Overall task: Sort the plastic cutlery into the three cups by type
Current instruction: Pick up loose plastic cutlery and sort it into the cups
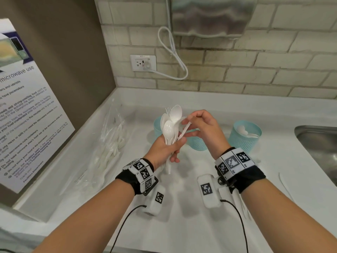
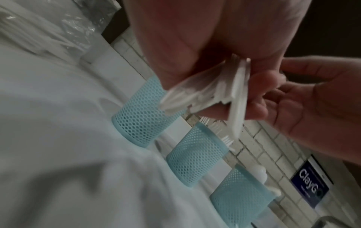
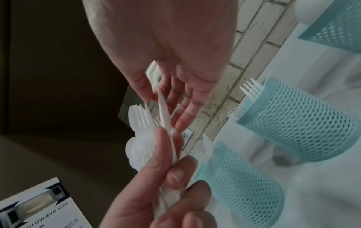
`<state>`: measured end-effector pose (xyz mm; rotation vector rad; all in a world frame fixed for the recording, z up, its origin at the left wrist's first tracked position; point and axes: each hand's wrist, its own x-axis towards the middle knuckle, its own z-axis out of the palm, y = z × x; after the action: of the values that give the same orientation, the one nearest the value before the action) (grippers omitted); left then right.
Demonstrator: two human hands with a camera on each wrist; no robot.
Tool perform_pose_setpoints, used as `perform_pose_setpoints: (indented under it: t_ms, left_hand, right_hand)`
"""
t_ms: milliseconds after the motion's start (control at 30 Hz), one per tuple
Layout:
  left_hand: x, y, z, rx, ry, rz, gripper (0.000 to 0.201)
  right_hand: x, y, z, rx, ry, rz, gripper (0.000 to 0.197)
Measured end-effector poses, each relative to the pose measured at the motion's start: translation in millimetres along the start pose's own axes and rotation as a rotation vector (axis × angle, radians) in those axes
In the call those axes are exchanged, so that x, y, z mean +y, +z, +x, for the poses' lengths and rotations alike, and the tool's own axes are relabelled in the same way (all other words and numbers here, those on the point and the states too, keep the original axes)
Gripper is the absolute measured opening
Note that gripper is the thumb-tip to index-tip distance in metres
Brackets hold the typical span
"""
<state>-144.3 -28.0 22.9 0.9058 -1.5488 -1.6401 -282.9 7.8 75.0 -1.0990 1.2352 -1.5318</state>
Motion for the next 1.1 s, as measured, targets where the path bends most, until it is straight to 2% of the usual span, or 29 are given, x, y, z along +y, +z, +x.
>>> perform_pose_setpoints:
  t_ms: [167, 267, 433, 600, 767, 900, 1100]
  left_hand:
    - [6.5, -6.6, -1.5, -0.034, -0.031, -0.018, 0.010]
    - [8.0, -10.8, -3.2, -0.091, -0.049, -0.039, 0.014]
    - [12.0, -16.8, -6.2, -0.080, -0.050, -0.083, 0.032]
    - [18.5, -21.8, -6.2, -0.058, -0.048, -0.085, 0.028]
    - [20.9, -31.4, -2.7, -0.034, -0.047, -0.097, 0.040]
    - [20.5, -32.3, 1.2, 0.004, -0.033, -0.080, 0.041]
    - [18.3, -33.7, 9.4, 0.005, 0.007, 0.053, 0.036]
  right_hand:
    - [-0.4, 9.4, 2.7, -0.061, 0.016, -0.043, 0.023]
    - [2.9, 17.2, 4.9, -0.069, -0.009, -0.074, 0.019]
    - [5.1, 26.3, 11.1, -0.032, -0.014, -0.058, 0.017]
    - [4.1, 34.0, 17.6, -0.025, -0.022, -0.055, 0.021]
    - [5.8, 38.7, 20.3, -0.058, -0.017, -0.033, 0.022]
    - [8.4, 44.3, 20.9, 0.037, 0.002, -0.040, 0.020]
    - [9.3, 51.2, 26.3, 0.016, 0.005, -0.286, 0.014]
